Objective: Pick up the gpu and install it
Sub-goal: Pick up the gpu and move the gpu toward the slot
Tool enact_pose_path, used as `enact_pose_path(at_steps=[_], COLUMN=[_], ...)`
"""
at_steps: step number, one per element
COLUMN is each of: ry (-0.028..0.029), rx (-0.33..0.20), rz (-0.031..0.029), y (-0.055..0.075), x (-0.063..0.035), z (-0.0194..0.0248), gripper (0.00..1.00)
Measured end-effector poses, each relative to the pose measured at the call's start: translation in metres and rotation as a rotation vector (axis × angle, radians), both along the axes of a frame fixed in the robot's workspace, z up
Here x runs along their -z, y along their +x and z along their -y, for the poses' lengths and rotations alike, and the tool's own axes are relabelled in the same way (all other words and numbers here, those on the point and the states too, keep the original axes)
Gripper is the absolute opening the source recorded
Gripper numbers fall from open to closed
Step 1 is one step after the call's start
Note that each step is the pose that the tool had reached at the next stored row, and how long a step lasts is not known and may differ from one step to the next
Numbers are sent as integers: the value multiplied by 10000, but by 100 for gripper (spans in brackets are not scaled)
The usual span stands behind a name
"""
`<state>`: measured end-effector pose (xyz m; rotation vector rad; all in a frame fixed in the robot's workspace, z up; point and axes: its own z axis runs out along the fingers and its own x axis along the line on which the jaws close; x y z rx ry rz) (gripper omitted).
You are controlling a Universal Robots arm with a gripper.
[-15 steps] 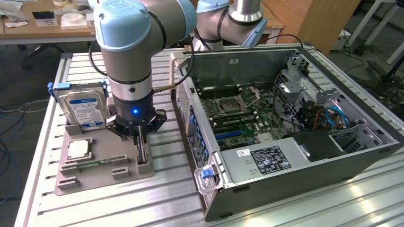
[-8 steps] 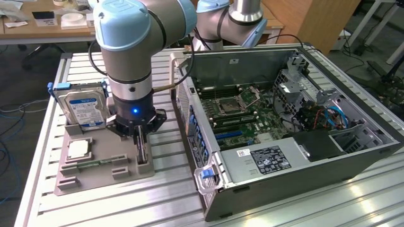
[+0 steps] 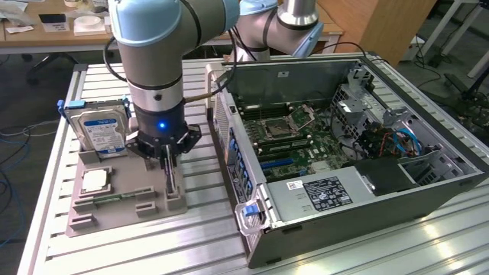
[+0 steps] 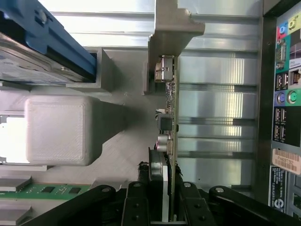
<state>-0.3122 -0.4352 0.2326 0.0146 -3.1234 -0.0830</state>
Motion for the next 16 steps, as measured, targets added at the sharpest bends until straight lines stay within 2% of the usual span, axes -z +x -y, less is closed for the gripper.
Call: enact_pose_path(at_steps=[6, 16], ry=[4, 6], rx=[0, 0], rz=[0, -1], y=[0, 0], x=[-178, -593], z=[0, 0], gripper=[28, 28])
